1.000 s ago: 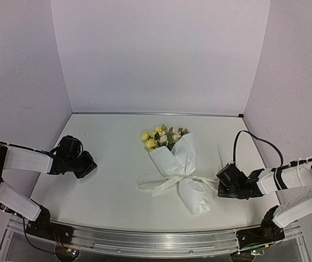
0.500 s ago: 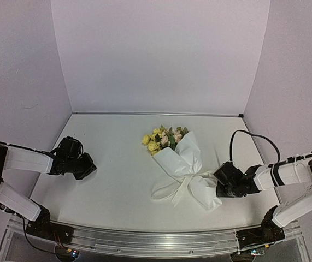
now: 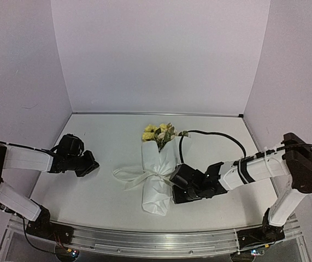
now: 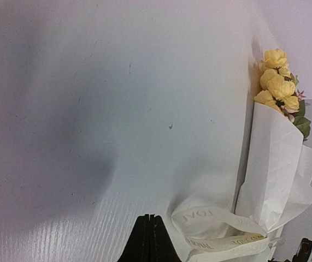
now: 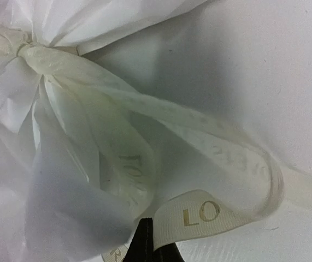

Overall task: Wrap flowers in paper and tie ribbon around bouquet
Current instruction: Move the folded bouquet to the center of the board, then reset both arms

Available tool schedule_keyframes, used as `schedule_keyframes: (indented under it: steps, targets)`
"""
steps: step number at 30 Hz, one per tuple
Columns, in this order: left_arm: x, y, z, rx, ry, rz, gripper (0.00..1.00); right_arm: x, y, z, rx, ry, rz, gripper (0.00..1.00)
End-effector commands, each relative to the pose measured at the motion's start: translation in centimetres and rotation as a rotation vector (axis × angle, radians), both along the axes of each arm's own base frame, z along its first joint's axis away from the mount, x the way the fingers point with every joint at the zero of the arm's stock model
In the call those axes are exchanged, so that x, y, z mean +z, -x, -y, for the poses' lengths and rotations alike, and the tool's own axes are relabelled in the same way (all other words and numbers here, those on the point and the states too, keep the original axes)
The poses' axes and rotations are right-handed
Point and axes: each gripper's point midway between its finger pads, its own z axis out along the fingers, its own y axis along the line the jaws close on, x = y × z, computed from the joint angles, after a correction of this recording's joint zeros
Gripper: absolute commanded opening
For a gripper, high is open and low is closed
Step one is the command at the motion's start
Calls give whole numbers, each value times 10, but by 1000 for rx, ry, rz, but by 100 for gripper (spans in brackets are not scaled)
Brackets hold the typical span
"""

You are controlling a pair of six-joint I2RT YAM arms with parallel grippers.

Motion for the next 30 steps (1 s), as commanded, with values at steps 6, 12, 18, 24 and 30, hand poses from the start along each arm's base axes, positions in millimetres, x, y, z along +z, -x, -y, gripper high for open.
schedule_keyframes:
  steps: [6, 12, 18, 24, 30]
  targets:
    - [38, -11, 22, -105, -6, 112, 6, 31, 0, 32, 37, 91, 58, 23]
    - [62, -11, 29, -136, -42, 170, 24, 53, 0, 45, 45, 96, 107, 54]
    - [106, -14, 36, -172, -78, 280, 47, 86, -3, 64, 54, 96, 202, 98]
    - [167, -15, 37, -203, -89, 451, 98, 122, -14, 102, 13, 145, 315, 98]
    - [219, -17, 15, -125, -157, 594, 100, 143, -24, 151, -68, 161, 389, 98]
